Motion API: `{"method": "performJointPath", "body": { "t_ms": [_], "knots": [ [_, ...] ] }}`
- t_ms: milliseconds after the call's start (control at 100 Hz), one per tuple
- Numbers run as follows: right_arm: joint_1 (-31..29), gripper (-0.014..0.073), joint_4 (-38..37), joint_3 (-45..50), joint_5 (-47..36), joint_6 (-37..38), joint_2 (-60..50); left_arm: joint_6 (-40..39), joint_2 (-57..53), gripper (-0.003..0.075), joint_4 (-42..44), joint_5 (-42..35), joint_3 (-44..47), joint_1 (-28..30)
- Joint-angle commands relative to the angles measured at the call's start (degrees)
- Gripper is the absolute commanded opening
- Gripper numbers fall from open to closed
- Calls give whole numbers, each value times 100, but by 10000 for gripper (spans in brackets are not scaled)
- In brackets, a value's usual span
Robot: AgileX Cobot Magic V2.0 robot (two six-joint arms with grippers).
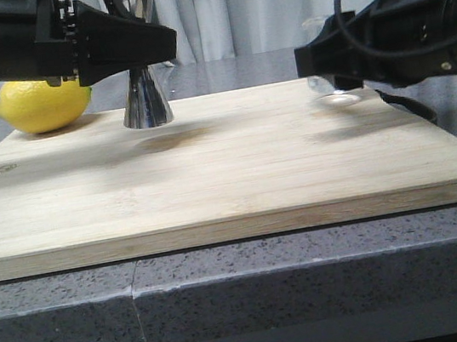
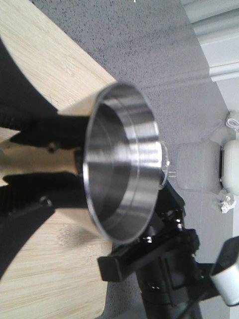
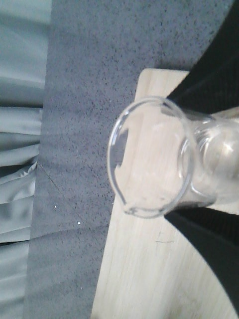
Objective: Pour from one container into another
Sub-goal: 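Return the beaker upright and set it on the board with the right gripper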
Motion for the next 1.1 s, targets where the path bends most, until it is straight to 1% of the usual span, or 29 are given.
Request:
{"method": "performJointPath", "body": {
  "t_ms": [0,80,200,270,340,510,580,630,770,910,1090],
  "knots": [
    [-37,286,-153,-119,-781,3,6,6,-211,187,-455,677,-171,-47],
    [-37,286,-161,-173,-931,3,205,6,-211,187,-455,677,-171,-47],
    [-37,291,-161,-333,-928,3,415,6,-211,187,-455,677,-171,-47],
    [-37,313,-200,-376,-904,3,431,6,-211,187,-455,677,-171,-47],
    [-37,371,-205,-376,-918,3,431,6,-211,187,-455,677,-171,-47],
    [-37,550,-205,-376,-807,3,418,6,-211,187,-455,677,-171,-47],
    [-14,591,-195,-376,-673,3,334,6,-211,187,-455,677,-171,-47],
    [26,595,-153,-376,-381,3,210,6,-211,187,-455,677,-171,-47],
    [48,594,-133,-376,761,18,-298,6,-211,187,-455,677,-171,-47],
    [48,594,67,-376,2030,17,-957,6,-211,187,-455,677,-171,-47],
    [48,594,67,-376,3689,17,-1893,6,-211,187,-455,677,-171,-47]
  ]
}}
